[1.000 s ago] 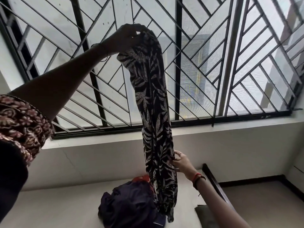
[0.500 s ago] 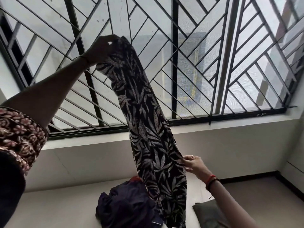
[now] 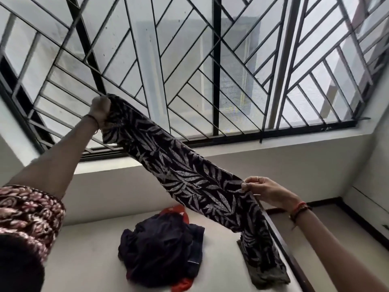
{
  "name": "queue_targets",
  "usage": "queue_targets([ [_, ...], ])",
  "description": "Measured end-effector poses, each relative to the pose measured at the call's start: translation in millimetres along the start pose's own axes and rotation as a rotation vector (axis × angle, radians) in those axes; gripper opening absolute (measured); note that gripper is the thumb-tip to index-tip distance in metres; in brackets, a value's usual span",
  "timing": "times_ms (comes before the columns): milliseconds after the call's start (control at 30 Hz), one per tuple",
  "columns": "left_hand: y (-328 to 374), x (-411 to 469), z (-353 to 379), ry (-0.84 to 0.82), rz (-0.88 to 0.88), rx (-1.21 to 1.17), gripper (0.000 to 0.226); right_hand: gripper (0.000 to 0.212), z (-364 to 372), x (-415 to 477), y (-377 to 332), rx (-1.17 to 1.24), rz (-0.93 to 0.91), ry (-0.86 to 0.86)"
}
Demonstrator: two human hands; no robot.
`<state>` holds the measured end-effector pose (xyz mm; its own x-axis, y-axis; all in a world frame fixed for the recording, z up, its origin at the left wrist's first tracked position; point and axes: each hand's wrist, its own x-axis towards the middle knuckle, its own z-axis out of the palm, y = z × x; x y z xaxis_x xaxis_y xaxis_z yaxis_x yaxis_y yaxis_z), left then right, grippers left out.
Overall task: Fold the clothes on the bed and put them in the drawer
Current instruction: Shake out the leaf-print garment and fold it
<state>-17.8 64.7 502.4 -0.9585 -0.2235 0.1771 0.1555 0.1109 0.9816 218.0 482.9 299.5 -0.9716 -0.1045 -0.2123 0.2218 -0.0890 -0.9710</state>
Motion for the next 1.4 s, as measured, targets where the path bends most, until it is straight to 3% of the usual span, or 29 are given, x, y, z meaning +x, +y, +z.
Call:
queue_targets([
  [133,-12.6,-34.6,14.9,-0.052,-0.028,-0.173,0.035,0.053,4.5,-4.5,-5.6,0.077,-0.03,0.017],
  [200,-19.0,-44.0,23.6,-0.183,0.031,-0.141,0.04,0.054,8.3,-4.0,-6.5,0.131,-0.051,0.028],
  [267,-17.6,-67.8,39.6,-0.358,0.169,0.049,0.027,0.052,15.5,-5.1,-10.8,0.116,-0.069,0.035],
  [367,-17.6,-110.8,72.6,-0.761,0.308,0.252,0.023,0.038,31.4,-6.2,-20.0,0.065,-0.077,0.022],
  [500,-28.3,-162.8,122.3,-1.198,0.285,0.476,0.036,0.031,56.5,-4.4,-29.9,0.063,-0.138,0.003],
  [633,-50.1,-184.0,151.8,-1.391,0.15,0.547,0.044,0.049,71.1,-0.4,-31.9,0.055,-0.256,0.044],
  [700,-53.6,-187.4,158.9,-1.412,0.102,0.57,0.035,0.047,71.7,-0.6,-31.4,0.043,-0.279,0.064],
  [833,-47.2,-183.1,163.7,-1.482,0.079,0.724,0.053,0.016,65.2,-3.7,-27.1,0.026,-0.283,0.124],
  [933,-42.3,-181.2,170.9,-1.538,0.102,0.943,0.036,0.013,67.2,-3.1,-23.3,0.026,-0.277,0.146],
  [1033,-34.6,-179.2,180.4,-1.566,0.205,1.064,0.021,0.012,72.7,2.2,-18.2,0.061,-0.275,0.127],
  [1133,-21.7,-173.2,181.6,-1.508,0.428,1.149,0.016,0.019,74.9,6.6,-13.0,0.152,-0.337,0.102],
  [1267,-3.7,-159.8,176.3,-1.389,0.559,1.124,0.019,0.028,74.2,13.0,6.9,-0.11,-0.351,0.191],
  [1400,14.0,-145.9,169.8,-1.205,0.636,1.058,0.02,0.016,75.8,20.4,44.4,-0.444,-0.313,0.396],
])
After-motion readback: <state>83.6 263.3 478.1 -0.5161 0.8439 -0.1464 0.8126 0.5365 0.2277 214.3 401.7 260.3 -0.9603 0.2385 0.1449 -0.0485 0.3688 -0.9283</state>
